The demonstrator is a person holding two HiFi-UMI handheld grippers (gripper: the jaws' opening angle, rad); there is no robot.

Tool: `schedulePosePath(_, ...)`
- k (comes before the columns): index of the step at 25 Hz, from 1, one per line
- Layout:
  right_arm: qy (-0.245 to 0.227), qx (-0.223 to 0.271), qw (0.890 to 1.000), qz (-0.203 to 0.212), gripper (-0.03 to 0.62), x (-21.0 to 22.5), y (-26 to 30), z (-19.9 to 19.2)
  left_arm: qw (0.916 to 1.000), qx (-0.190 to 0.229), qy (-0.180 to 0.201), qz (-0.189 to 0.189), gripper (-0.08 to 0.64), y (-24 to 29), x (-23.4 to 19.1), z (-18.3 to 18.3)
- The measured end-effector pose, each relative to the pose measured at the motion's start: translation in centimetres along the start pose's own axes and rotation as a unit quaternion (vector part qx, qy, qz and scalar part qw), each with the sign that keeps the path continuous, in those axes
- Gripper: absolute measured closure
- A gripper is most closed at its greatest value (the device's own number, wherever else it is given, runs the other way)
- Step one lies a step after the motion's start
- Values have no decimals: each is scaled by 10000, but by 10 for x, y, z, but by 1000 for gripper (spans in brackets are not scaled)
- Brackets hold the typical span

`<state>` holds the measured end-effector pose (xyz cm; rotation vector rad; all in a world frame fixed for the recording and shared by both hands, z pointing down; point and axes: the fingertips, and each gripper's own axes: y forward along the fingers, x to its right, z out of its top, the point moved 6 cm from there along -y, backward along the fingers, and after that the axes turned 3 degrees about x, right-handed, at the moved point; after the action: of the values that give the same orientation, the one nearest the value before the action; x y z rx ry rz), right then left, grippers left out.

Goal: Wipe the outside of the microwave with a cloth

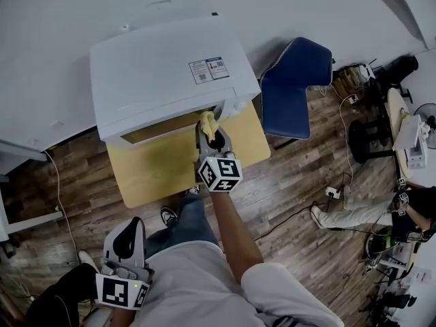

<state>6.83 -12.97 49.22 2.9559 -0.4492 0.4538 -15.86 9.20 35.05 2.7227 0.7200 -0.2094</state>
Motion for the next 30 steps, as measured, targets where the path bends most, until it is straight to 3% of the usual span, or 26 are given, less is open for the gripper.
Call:
schedulePosePath(14, -8, -142, 9987, 482, 477, -39, 3, -16, 9999, -7, -30, 121, 565, -12, -10, -4)
schedulePosePath(25, -375, -418, 9875, 1473, 477, -94, 8, -36, 9989, -28, -78, 472, 565, -26, -26, -10)
schedulePosePath(30, -403, -478, 9832, 1714, 477, -118, 12, -44, 9988, -56, -107, 478, 565, -31, -26, -12)
